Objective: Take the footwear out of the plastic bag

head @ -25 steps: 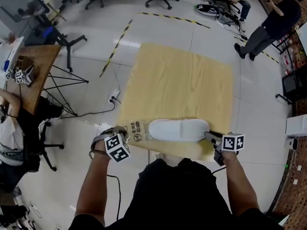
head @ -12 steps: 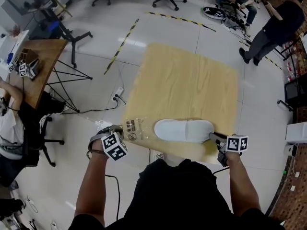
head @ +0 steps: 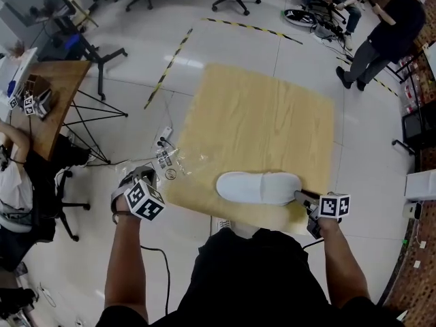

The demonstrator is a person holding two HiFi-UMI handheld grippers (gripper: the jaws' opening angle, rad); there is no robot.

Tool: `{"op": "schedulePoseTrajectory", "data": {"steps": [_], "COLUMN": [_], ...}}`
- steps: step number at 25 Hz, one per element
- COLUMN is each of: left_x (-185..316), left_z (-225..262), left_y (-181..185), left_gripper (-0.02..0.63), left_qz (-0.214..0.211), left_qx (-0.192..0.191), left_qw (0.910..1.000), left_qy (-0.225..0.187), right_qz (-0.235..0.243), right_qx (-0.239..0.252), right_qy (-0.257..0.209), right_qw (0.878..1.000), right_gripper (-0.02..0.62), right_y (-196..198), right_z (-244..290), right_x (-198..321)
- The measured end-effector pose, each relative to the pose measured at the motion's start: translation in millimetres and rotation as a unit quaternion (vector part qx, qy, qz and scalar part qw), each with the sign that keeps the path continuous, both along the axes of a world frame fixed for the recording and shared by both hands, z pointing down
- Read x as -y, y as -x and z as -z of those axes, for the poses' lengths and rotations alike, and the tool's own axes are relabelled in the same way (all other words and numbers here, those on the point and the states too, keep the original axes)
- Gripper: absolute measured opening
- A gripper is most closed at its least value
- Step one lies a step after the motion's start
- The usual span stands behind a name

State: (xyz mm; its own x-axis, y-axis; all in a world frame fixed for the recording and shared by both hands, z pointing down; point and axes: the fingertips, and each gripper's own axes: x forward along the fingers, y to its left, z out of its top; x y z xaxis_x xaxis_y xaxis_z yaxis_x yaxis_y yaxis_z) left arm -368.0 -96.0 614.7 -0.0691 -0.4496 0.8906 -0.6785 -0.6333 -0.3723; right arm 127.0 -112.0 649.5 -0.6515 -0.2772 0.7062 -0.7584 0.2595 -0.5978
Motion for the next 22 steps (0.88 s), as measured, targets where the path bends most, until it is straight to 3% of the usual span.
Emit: {"op": "schedulePoseTrajectory", "data": {"steps": [4,7,14,22], "left_x": [50,84,123,132], "left_z": [29,38,34,7], "left_y": [-37,-88,-207,-300], "left_gripper": [0.008,0.008,0.008,0.008], "left_qz": [-0.005,-0.055,-0.155,-0.234], "left_qx": [-0.044,-0.055,-0.082,-0.089], "left_qw": [0.9973,0.9946,0.9834,0.9683], "left_qy": [-0.058,-0.068,-0.047,0.0], "right_qz": [-0.001,-0.003,-0.008,-0.016], "right_qx": [0.005,0.007,0.004,0.004], "right_qy": [-0.002,-0.006,-0.016,-0.014], "right_qw": [1.0,1.0,1.0,1.0], "right_gripper": [0.103,0.102,0.101,0.1], "right_y": [0,1,-5,-10], "right_z": [-1,2,5,5], "right_x": [-1,0,5,7]}}
